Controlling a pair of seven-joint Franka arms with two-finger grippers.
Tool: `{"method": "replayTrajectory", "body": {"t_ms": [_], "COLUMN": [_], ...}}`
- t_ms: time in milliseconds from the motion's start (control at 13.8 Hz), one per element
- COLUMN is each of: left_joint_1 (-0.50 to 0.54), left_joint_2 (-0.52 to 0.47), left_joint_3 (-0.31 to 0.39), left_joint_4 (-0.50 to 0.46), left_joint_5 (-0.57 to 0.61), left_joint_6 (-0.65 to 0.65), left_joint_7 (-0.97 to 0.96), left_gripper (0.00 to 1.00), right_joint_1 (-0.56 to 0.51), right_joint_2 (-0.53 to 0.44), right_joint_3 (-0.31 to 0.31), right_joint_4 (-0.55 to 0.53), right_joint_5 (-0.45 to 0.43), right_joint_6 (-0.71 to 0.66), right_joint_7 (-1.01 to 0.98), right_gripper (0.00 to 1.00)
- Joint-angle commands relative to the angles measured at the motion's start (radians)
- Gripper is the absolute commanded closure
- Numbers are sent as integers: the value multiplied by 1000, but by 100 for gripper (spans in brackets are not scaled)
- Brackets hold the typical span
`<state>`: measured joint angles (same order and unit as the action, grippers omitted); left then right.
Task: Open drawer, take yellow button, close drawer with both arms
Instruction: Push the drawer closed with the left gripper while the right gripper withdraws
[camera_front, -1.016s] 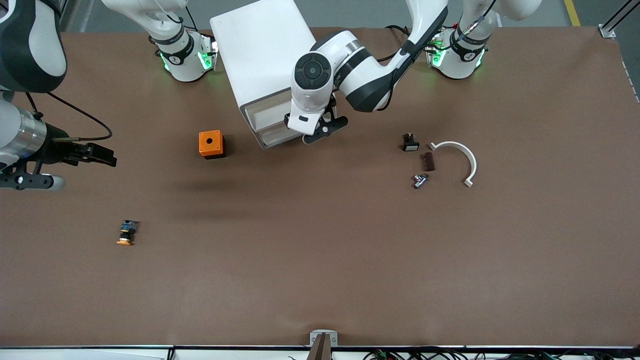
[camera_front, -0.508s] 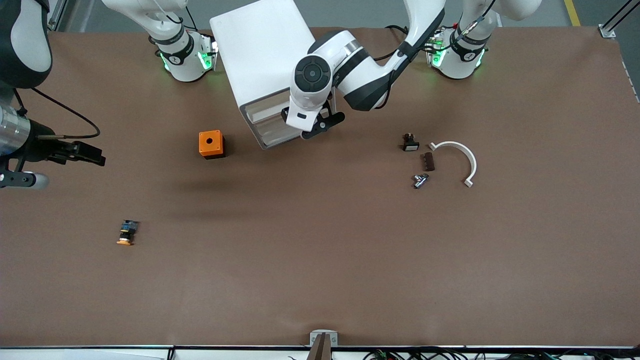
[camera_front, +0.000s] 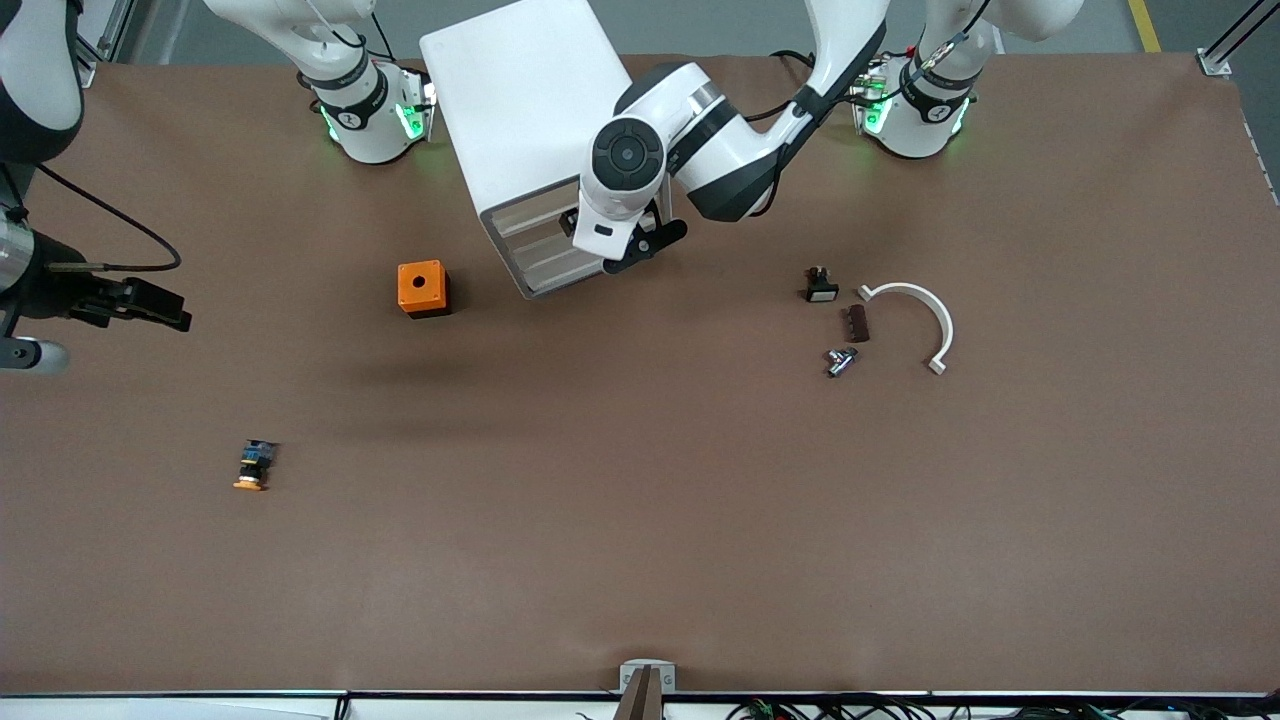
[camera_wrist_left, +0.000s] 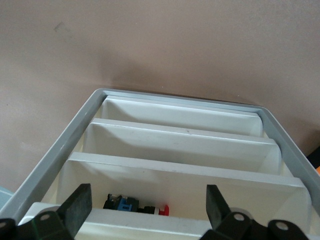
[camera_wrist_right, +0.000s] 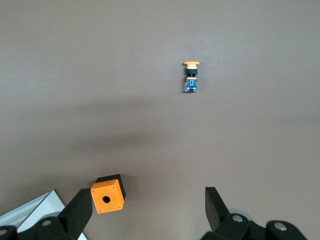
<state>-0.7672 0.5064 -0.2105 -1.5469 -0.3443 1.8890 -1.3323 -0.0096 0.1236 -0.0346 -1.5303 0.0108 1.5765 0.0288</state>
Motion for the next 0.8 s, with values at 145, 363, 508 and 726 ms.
{"method": "replayTrajectory", "body": {"t_ms": [145, 363, 508, 726], "left_joint_1": [-9, -9, -7, 6], "left_joint_2": [-2, -2, -5, -16], "left_joint_3": [-13, -13, -12, -9], "left_joint_4": [-15, -15, -13, -10], "left_joint_5": [-120, -122, -122, -122], "left_joint_6": [2, 2, 2, 2], "left_joint_7": [-1, -2, -1, -2], "left_gripper": [0, 0, 0, 0], "right_joint_1": [-62, -96, -89, -58], "right_joint_2": [5, -1, -10, -32], "right_joint_3": [5, 19, 19, 19], "right_joint_4": [64, 107, 104, 101], "right_joint_5": [6, 26, 25, 21], "right_joint_6": [-116, -194, -213, -210], "right_joint_7": [-9, -3, 3, 2], "right_gripper": [0, 0, 0, 0]}}
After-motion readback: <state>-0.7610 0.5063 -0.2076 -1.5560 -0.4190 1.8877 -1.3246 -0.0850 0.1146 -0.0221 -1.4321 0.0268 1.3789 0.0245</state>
